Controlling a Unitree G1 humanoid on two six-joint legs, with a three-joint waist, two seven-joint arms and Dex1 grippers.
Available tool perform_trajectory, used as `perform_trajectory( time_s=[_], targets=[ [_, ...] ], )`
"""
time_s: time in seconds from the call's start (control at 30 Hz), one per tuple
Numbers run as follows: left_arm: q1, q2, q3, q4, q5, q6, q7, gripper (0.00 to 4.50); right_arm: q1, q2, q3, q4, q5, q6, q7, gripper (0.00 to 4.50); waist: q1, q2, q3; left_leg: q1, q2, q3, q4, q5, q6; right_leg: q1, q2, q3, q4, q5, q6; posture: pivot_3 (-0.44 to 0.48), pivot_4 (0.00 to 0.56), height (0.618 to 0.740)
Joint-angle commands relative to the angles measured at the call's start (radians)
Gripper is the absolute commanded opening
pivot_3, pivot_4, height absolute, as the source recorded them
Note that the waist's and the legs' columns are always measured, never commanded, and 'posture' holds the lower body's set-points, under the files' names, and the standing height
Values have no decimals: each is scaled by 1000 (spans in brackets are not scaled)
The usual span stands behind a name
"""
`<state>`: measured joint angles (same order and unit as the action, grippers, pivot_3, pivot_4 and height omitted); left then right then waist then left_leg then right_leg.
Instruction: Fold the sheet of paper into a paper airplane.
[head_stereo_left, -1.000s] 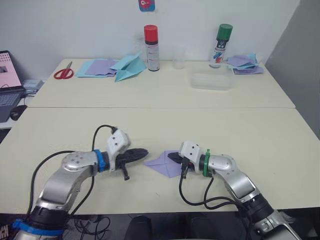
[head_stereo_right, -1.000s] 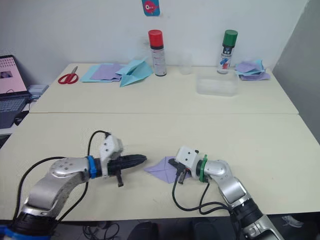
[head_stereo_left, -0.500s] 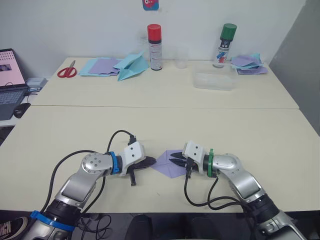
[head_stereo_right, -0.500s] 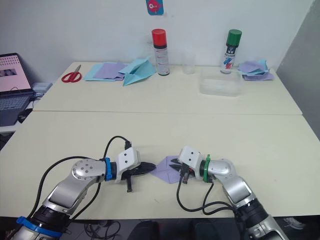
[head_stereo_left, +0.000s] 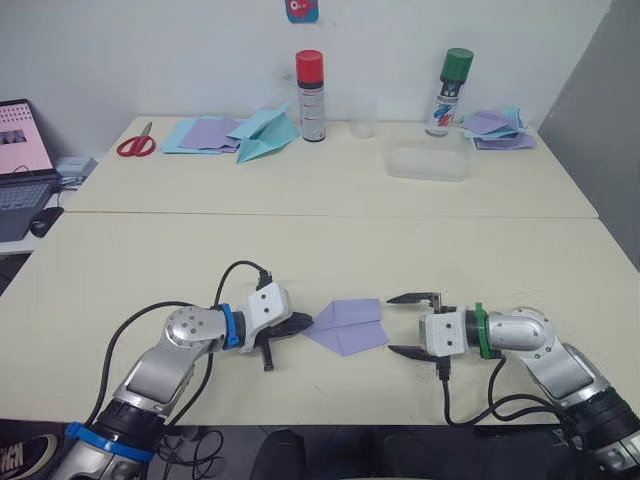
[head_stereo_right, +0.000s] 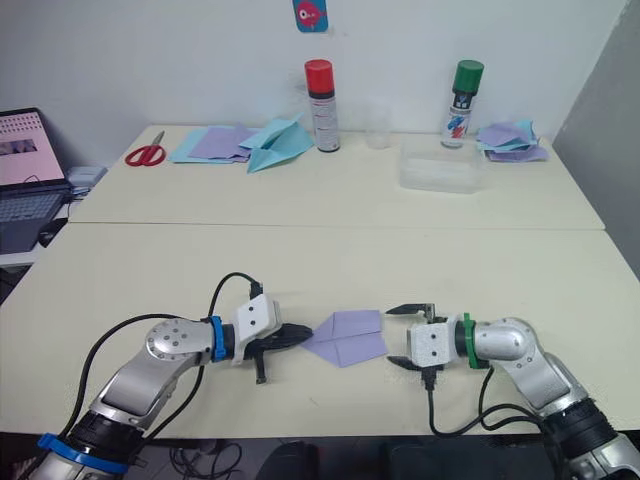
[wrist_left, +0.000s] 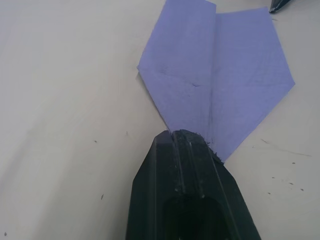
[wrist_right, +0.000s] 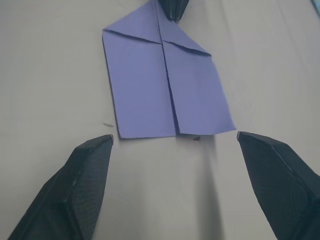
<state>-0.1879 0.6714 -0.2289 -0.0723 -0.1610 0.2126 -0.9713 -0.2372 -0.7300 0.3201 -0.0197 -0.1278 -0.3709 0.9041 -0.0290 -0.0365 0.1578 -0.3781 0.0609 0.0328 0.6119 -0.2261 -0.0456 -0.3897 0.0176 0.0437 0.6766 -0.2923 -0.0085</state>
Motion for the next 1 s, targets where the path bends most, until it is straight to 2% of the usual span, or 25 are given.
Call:
perform_trajectory(
  time_s=[0.03, 0.37, 0.57, 1.0],
  targets=[
    [31, 1, -26, 49, 36, 40, 5, 0, -18, -7, 2, 51, -75, -32, -30, 4225, 0, 0, 0, 0, 0, 0, 0, 0, 0, 0, 0, 0, 0, 0, 0, 0, 150, 740],
    [22, -10, -27, 52, 41, 41, 13, 0, -70, 92, 47, 110, -114, -92, -72, 4225, 0, -2, -2, 5, 1, 0, 0, 0, 0, 3, 0, 1, 2, -1, -2, 0, 150, 740],
    [32, -8, -23, 48, 41, 40, 12, 0, -89, 88, 43, 135, -87, -180, -60, 4225, 0, -2, -2, 5, 1, 1, 0, 0, 0, 3, 0, 1, 2, 0, -1, 0, 150, 740],
    [37, -10, -20, 53, 43, 30, 14, 0, -99, -97, 67, 150, -113, -346, 51, 4225, 3, -1, -1, 3, 0, 1, 0, 0, 0, 3, -1, 1, 1, -1, 0, 0, 150, 740]
  ],
)
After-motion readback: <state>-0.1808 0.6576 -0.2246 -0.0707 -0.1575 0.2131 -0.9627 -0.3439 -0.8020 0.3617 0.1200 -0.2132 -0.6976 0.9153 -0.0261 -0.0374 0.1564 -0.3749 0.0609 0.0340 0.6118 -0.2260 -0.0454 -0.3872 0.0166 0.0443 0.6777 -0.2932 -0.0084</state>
